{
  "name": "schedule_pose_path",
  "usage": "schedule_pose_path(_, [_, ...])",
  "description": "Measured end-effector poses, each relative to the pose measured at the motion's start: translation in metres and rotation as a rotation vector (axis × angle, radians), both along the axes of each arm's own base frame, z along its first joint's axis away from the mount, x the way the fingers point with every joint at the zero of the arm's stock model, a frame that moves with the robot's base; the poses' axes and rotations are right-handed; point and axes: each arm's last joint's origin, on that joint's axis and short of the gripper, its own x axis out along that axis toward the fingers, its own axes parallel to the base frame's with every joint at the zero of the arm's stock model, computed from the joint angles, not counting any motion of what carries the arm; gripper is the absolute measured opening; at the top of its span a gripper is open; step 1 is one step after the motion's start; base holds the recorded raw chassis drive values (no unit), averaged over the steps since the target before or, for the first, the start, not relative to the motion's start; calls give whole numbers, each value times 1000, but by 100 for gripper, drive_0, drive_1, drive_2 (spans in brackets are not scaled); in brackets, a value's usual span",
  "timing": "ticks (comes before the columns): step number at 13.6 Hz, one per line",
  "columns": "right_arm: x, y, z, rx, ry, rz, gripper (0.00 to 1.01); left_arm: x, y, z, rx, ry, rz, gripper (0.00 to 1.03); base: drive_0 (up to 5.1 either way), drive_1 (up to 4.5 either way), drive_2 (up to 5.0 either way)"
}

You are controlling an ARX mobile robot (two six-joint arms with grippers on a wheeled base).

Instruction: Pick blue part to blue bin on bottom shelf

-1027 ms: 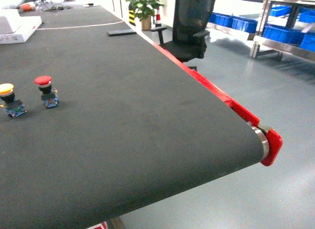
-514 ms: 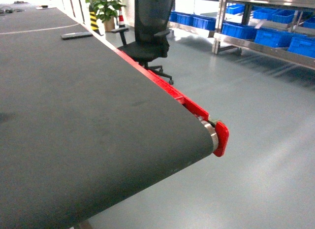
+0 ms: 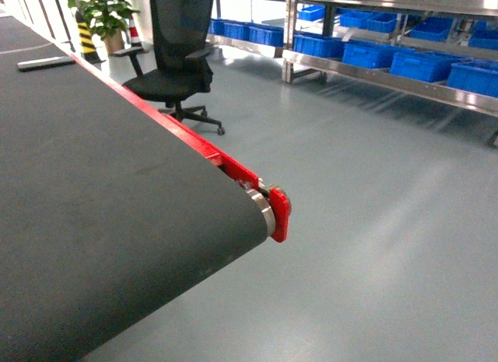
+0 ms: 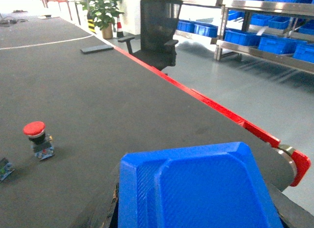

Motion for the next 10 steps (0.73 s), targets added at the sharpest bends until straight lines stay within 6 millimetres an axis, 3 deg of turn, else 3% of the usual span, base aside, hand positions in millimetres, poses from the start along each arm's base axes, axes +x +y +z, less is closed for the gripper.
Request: schedule_pose_path(10, [0, 0, 0, 0, 0, 0, 98, 0, 0, 0, 0, -1, 0, 44, -142, -142, -142])
